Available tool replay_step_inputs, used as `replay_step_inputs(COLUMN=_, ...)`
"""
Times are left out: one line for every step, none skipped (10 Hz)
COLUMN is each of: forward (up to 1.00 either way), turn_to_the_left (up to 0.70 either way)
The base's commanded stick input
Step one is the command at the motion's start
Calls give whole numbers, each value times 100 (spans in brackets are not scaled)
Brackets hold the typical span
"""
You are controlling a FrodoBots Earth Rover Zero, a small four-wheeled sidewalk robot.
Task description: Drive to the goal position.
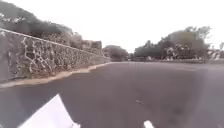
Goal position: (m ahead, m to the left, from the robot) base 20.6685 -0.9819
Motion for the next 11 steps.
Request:
replay_step_inputs(forward=0, turn_to_the_left=0)
replay_step_inputs(forward=0, turn_to_the_left=0)
replay_step_inputs(forward=3, turn_to_the_left=0)
replay_step_inputs(forward=22, turn_to_the_left=0)
replay_step_inputs(forward=40, turn_to_the_left=0)
replay_step_inputs(forward=50, turn_to_the_left=0)
replay_step_inputs(forward=50, turn_to_the_left=0)
replay_step_inputs(forward=50, turn_to_the_left=0)
replay_step_inputs(forward=50, turn_to_the_left=-10)
replay_step_inputs(forward=50, turn_to_the_left=-25)
replay_step_inputs(forward=50, turn_to_the_left=-40)
